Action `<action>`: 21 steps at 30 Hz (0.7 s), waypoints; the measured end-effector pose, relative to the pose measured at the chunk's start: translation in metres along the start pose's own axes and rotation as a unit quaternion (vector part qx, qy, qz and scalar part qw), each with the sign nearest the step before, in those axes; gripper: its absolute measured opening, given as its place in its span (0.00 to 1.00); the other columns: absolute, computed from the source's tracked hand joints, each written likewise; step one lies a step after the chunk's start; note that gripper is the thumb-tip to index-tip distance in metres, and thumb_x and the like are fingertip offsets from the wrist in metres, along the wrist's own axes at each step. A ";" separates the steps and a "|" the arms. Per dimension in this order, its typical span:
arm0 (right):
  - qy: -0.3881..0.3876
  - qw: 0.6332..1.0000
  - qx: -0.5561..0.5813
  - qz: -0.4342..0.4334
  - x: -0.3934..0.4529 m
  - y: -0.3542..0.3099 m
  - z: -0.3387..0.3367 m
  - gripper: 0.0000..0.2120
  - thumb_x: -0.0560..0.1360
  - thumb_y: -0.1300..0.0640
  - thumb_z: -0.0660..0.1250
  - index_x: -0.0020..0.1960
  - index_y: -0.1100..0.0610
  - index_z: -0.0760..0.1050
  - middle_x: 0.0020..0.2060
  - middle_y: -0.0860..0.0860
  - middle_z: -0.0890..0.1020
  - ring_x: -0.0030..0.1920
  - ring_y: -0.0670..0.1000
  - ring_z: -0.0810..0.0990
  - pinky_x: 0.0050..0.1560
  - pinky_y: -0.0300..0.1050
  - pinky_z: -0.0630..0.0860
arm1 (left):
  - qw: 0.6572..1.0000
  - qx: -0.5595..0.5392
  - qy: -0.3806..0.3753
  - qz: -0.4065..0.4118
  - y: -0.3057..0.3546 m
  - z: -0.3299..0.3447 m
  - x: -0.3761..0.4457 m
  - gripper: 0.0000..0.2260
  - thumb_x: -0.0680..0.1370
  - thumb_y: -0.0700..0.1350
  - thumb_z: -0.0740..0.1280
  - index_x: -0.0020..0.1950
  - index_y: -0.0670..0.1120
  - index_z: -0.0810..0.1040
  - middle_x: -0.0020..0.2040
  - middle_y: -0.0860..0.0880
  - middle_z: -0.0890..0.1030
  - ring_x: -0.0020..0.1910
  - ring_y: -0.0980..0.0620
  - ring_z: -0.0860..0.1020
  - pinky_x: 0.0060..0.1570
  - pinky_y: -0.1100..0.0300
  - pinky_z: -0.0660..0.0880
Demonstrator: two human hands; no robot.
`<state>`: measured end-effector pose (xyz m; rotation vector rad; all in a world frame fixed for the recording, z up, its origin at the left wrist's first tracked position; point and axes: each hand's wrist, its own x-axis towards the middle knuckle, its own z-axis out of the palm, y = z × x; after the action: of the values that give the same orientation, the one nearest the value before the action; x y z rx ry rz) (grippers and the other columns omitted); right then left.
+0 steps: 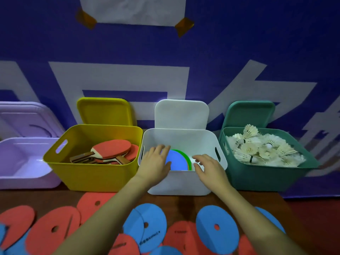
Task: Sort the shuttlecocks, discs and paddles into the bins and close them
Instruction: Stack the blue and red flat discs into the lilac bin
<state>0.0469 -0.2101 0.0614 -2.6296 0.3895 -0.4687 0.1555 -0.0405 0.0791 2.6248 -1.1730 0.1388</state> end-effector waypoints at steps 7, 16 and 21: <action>0.032 0.998 0.046 0.008 -0.088 0.033 -0.023 0.12 0.75 0.61 0.64 0.57 0.57 0.78 0.49 0.52 0.81 0.47 0.55 0.79 0.49 0.46 0.73 | 0.999 -0.044 0.006 0.004 0.067 0.021 -0.069 0.23 0.78 0.48 0.62 0.72 0.42 0.65 0.68 0.42 0.69 0.63 0.41 0.69 0.60 0.51 0.67; -0.072 0.989 0.022 0.130 -0.163 0.098 -0.017 0.16 0.75 0.57 0.66 0.62 0.57 0.75 0.54 0.54 0.79 0.57 0.55 0.77 0.58 0.48 0.71 | 0.995 -0.057 -0.079 -0.027 0.132 0.080 -0.111 0.24 0.77 0.48 0.62 0.72 0.44 0.64 0.67 0.45 0.68 0.62 0.43 0.68 0.59 0.53 0.65; -0.179 0.965 -0.044 0.185 -0.173 0.132 0.011 0.25 0.75 0.50 0.65 0.70 0.54 0.66 0.67 0.53 0.71 0.68 0.54 0.68 0.66 0.47 0.61 | 0.985 -0.059 -0.150 -0.055 0.139 0.126 -0.113 0.24 0.79 0.51 0.60 0.73 0.46 0.60 0.68 0.46 0.66 0.63 0.43 0.66 0.60 0.53 0.64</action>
<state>-0.1310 -0.2609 -0.0538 -2.5682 0.7709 0.1472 -0.0260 -0.0831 -0.0360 2.6583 -1.0798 -0.3476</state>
